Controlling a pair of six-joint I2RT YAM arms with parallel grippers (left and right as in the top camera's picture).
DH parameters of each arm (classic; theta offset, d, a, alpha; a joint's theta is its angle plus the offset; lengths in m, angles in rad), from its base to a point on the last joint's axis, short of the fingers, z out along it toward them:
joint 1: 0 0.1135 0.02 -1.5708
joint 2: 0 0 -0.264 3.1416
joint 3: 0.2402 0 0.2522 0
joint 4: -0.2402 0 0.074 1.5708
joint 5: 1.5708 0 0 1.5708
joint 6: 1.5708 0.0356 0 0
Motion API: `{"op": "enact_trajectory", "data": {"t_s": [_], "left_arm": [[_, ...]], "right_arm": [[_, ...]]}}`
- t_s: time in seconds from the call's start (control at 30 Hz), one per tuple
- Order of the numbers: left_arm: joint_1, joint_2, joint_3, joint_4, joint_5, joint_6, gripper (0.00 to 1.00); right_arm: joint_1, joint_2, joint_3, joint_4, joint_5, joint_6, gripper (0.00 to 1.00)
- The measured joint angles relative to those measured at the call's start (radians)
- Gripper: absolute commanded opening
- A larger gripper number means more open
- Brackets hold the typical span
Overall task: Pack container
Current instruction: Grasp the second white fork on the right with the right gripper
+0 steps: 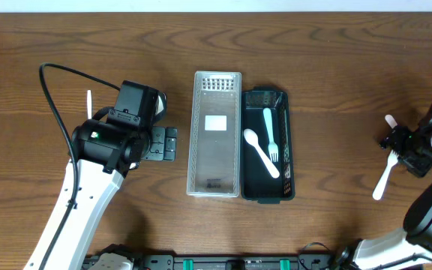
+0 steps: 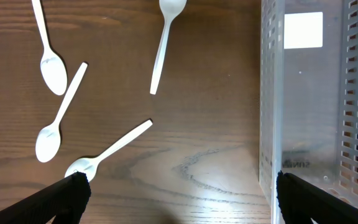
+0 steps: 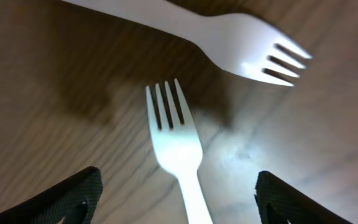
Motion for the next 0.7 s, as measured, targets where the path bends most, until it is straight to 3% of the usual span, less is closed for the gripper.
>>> {"op": "enact_trajectory", "data": {"t_s": [0.7], "left_arm": [[0.000, 0.000, 0.000, 0.000, 0.000, 0.000, 0.98]], "right_arm": [[0.000, 0.064, -0.004, 0.091, -0.004, -0.008, 0.82]]}}
